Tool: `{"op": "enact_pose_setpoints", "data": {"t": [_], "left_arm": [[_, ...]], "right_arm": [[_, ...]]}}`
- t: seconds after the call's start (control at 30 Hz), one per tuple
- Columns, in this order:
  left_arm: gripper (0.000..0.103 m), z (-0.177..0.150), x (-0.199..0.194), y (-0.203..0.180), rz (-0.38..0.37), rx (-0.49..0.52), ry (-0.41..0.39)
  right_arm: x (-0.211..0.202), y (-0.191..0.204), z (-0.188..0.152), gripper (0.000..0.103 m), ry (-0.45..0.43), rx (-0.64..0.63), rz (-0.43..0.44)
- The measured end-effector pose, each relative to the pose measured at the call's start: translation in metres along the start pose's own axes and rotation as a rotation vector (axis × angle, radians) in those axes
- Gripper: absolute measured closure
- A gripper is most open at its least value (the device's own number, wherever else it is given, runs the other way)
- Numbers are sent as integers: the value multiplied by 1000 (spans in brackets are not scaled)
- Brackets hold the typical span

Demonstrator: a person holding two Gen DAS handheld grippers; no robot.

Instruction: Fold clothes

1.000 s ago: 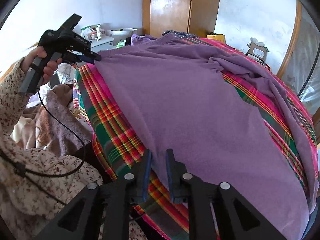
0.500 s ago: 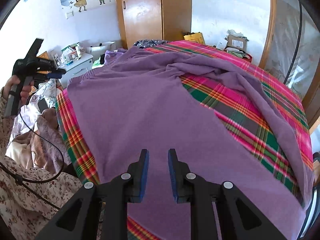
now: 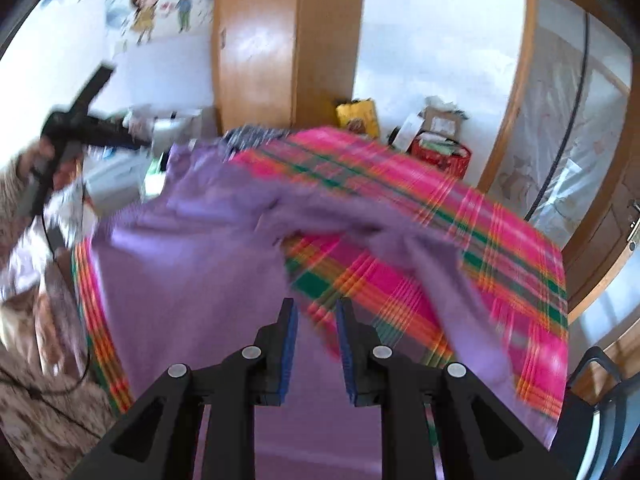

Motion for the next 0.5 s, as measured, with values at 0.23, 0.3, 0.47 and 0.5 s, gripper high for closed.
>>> {"op": "enact_pose_setpoints", "data": {"t": [0.23,0.3,0.47,0.5], "left_arm": [[64,25,49,-8,-24,40,88],[64,29,65,-5,-31,8,110],[64,41,97,-7,-26,32,119],[64,42,102,-8,-47,23,123]], "right_arm": [[50,-23,27,66,42,33,27],[64,-30,35,66,54,43,34],[99,-46,54,66,84,67,54],[106,-50,58,66,90,72,57]]}}
Point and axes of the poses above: each gripper's, at about its wrist camera, not at the fingertips, and x roughly the way its jaws point, y to its left, z to its top, the point moved 10 cm from there along x, roughly the way its jaws point, and after that the axes turned 7 degrees about z, right-handed, at the moved point
